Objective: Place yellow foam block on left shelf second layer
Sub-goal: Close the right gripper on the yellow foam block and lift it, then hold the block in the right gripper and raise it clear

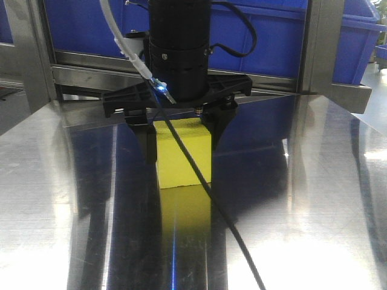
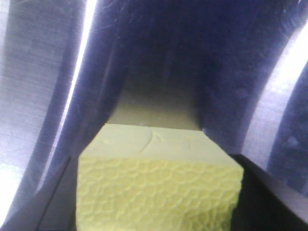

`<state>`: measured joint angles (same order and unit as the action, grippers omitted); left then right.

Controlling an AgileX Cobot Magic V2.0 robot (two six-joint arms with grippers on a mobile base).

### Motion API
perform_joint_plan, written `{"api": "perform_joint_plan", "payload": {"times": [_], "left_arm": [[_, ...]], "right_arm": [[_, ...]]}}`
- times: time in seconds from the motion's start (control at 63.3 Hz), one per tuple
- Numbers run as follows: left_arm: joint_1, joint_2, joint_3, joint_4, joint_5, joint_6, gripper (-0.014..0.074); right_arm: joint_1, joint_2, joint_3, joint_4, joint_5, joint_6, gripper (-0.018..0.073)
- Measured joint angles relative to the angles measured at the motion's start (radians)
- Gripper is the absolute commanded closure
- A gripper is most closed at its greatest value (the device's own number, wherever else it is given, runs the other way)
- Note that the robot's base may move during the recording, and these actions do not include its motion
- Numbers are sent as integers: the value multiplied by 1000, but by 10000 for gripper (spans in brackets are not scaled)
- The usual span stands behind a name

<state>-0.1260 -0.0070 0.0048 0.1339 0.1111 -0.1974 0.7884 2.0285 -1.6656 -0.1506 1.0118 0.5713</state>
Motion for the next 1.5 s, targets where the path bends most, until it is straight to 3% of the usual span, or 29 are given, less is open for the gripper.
{"api": "perform_joint_plan", "payload": {"times": [0.19,0.474,1.011,1.233,1.501], "left_arm": [[0,0,0,0,0,0,460],[0,0,0,0,0,0,460],[0,0,0,0,0,0,460],[0,0,0,0,0,0,460],[0,0,0,0,0,0,460]], "right_arm": [[-54,-25,0,24,21,-18,232],[-214,-192,39,24,60,-191,232],[-619,-861,776,22,-264,-336,232],[-649,-1167,1019,20,-381,-360,232],[-649,-1519,1117,20,-414,-401,232]]}}
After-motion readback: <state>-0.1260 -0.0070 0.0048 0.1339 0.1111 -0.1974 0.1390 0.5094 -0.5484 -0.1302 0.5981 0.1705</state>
